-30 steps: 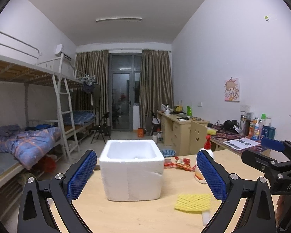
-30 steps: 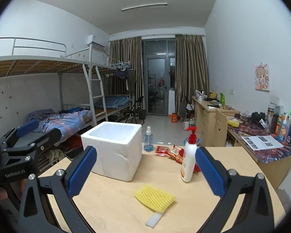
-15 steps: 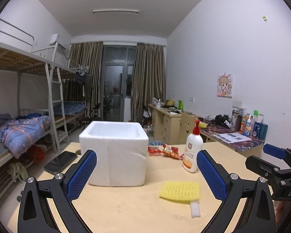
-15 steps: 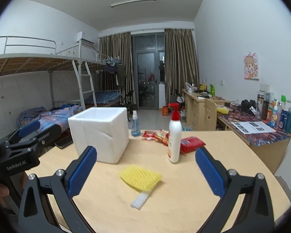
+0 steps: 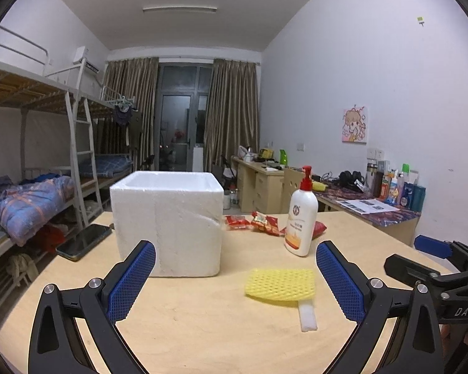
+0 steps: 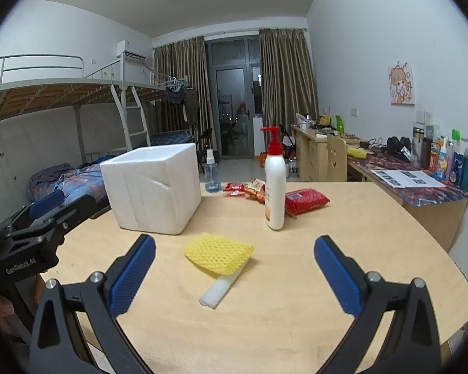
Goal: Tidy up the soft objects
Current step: 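Withdraw both tools from the foam box toward the yellow mesh net, then grasp the yellow mesh net with the left tool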
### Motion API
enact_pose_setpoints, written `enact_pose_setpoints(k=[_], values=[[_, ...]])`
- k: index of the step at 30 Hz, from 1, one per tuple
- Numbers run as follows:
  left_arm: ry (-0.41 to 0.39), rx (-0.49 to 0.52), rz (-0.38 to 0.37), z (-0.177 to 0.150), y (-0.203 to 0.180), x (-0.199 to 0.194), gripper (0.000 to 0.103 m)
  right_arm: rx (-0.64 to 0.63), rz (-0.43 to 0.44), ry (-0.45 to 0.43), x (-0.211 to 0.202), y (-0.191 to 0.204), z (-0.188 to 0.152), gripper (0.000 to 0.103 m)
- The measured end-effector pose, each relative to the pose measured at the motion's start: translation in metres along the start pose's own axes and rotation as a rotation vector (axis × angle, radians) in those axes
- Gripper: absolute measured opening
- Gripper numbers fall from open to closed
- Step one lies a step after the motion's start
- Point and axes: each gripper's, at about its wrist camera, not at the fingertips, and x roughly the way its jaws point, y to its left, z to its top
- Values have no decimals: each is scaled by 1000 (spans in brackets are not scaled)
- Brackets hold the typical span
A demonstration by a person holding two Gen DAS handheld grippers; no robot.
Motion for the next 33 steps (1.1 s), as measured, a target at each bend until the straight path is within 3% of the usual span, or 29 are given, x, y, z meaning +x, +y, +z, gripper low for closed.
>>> enact_pose_setpoints(k=[10,18,33], values=[[43,13,-6,1,-5,17,103,7,8,33,15,-5,3,103],[107,39,-72,2,-17,46,103,26,-6,54,21,-18,0,103],[320,53,-125,-9,-37,120,103,40,-10,134,42,-43,-4,103]])
